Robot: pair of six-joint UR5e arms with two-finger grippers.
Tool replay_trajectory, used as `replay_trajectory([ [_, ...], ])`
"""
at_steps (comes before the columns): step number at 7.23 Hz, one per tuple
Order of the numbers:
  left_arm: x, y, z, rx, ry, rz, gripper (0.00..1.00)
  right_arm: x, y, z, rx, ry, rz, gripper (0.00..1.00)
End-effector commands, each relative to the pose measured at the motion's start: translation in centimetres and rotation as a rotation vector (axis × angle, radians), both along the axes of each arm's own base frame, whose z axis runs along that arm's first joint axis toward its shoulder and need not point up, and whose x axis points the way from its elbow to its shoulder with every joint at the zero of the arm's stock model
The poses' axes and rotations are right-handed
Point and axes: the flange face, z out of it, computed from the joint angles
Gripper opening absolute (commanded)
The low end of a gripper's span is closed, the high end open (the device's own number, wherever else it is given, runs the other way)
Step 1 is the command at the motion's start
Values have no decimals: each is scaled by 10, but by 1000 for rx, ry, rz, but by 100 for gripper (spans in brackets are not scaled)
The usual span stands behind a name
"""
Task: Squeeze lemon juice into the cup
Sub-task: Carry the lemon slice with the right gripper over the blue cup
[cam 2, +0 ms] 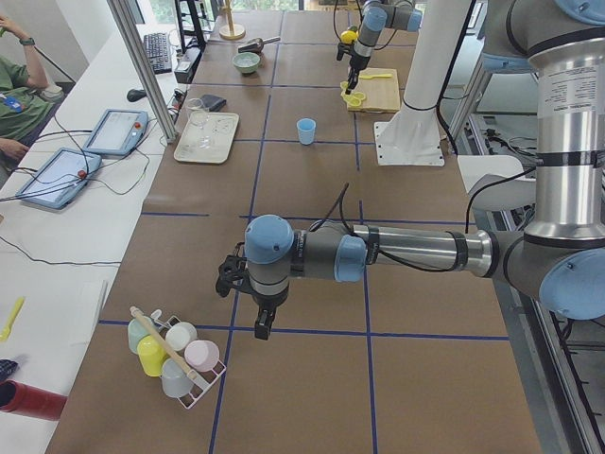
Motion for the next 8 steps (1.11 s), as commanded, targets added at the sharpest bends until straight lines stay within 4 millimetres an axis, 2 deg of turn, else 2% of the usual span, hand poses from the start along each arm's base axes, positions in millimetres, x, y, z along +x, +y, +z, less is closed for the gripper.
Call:
replay_trajectory([
  [1,0,0,1,-3,1,0,100,-12,-58,-69,-45,-14,20,0],
  [2,0,0,1,-3,1,0,100,-20,-78,-85,-37,-13,21,0],
  [5,0,1,4,-12,0,0,100,-75,-134,-133,-54,12,59,0],
  [6,0,1,4,-14,2,0,100,-91,-149,-142,-53,32,62,0],
  [8,0,3,11,-26,2,0,100,-95,-151,-138,-49,46,53,0],
])
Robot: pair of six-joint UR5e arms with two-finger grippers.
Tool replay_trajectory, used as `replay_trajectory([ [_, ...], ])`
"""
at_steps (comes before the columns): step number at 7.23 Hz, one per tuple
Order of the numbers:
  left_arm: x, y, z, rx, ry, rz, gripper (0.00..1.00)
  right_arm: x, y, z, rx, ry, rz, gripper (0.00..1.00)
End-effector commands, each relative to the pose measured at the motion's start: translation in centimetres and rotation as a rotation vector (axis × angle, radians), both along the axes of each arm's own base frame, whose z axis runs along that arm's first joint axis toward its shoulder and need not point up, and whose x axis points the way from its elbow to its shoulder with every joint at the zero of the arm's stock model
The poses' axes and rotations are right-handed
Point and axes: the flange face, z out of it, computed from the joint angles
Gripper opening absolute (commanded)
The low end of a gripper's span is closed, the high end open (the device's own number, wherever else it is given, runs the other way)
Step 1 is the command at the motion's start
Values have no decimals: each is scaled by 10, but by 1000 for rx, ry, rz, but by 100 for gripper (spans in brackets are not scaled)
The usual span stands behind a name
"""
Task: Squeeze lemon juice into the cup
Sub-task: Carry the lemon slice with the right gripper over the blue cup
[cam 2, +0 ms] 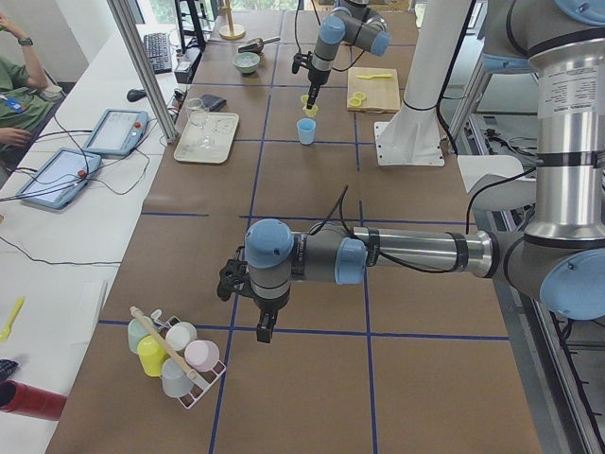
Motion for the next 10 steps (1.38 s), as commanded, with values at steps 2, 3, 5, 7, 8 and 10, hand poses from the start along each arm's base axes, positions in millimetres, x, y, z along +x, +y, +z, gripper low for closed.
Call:
replay_trajectory([
  [2,0,0,3,-3,0,0,100,-14,-8,0,-4,19,-3,0],
  [3,0,0,3,-5,-1,0,100,-17,-9,3,-7,26,-3,0],
  [5,0,2,6,-11,1,0,100,-23,-12,5,30,28,-41,92],
  [7,0,2,6,-11,-1,0,100,-23,-12,5,32,25,-43,100],
  [8,0,2,6,-11,1,0,100,-23,-12,5,31,25,-44,100],
  [10,0,2,6,-11,1,0,100,-23,-12,5,31,24,-44,100],
])
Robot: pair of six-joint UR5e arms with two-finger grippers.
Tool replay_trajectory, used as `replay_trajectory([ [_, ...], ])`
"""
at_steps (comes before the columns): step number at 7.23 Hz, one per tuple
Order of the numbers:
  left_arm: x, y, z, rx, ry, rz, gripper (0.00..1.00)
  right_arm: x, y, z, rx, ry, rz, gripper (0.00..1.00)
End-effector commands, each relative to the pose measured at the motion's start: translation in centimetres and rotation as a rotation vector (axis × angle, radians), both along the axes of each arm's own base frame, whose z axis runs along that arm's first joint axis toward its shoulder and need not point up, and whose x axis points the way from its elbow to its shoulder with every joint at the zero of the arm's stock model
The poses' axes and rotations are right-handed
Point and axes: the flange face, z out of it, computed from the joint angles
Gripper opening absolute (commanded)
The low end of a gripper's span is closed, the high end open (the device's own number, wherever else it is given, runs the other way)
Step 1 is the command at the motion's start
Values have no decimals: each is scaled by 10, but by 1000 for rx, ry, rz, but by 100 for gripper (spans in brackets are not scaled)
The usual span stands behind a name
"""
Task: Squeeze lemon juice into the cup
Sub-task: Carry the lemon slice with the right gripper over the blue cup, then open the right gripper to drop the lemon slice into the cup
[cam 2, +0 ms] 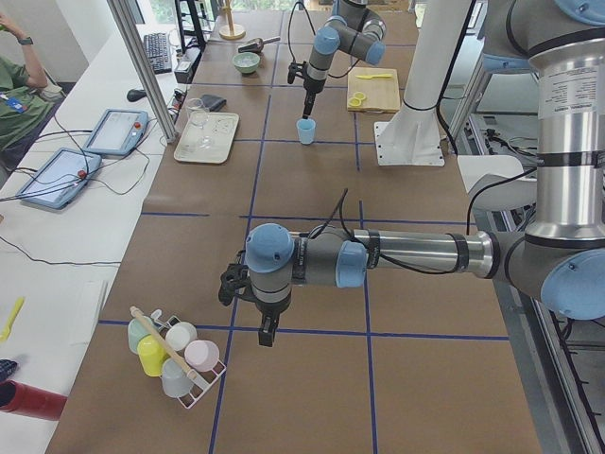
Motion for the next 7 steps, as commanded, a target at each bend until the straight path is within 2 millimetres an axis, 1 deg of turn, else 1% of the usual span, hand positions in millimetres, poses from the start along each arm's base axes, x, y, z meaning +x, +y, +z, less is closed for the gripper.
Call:
replay_trajectory([
  [1,1,0,0,0,1,2,100,2,1,-2,3,-6,-2,100],
  [2,1,-2,-2,7,-1,2,100,10,-5,-5,32,-5,-29,100],
  [3,1,-2,-2,7,-1,0,100,29,-28,-1,22,-8,-59,100],
  [4,1,-2,-6,16,-1,0,100,58,-64,22,37,24,-92,100],
  [5,1,-6,-11,33,-5,4,100,94,-99,38,80,49,-156,100],
  [6,9,-9,-19,53,-7,22,100,133,-130,48,69,23,-220,100],
  [7,10,-13,-32,90,-9,24,100,192,-162,76,64,6,-265,100],
])
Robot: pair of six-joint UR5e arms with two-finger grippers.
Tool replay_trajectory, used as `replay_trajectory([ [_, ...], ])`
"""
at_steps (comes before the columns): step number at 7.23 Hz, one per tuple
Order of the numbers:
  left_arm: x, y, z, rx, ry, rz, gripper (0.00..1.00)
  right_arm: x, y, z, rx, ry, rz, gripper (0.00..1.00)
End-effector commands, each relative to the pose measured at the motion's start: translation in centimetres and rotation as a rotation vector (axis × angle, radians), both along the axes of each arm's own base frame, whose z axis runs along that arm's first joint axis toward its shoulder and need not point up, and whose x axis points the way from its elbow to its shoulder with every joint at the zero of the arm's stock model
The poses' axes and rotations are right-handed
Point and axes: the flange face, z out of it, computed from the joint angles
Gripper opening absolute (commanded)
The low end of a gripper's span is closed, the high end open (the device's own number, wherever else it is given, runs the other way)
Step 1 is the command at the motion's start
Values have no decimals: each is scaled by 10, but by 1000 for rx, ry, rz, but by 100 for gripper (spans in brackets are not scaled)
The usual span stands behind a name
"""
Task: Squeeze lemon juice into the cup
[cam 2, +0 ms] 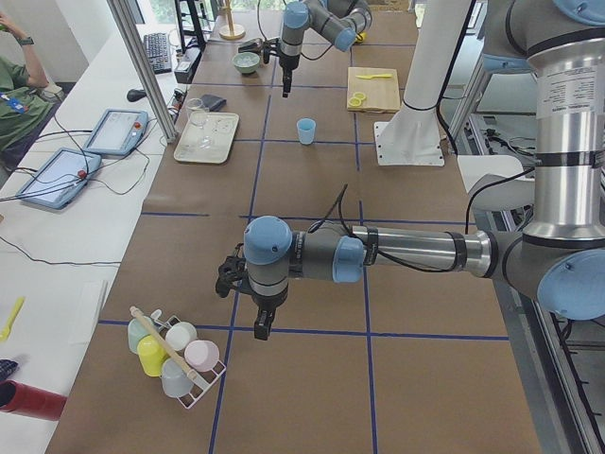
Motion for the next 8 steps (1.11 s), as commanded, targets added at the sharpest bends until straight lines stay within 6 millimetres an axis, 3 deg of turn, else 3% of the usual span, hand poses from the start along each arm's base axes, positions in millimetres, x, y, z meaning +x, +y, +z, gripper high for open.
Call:
replay_trajectory([
  [1,4,-6,-21,84,-5,9,100,127,-68,60,44,-9,-128,100],
  [2,4,-5,-18,88,-4,10,100,191,-88,100,3,-27,-116,100],
  [3,4,0,-10,81,0,9,100,248,-80,143,-4,-11,-98,100],
  [4,4,-1,-10,85,-1,11,100,287,-76,169,39,19,-146,100],
  [5,4,-1,-13,97,-6,10,100,320,-66,215,37,51,-188,100],
  [6,2,-1,-24,128,-5,5,100,344,-35,269,-5,72,-226,100],
  [8,2,-6,-28,186,-11,5,100,436,-2,337,-5,89,-251,100],
])
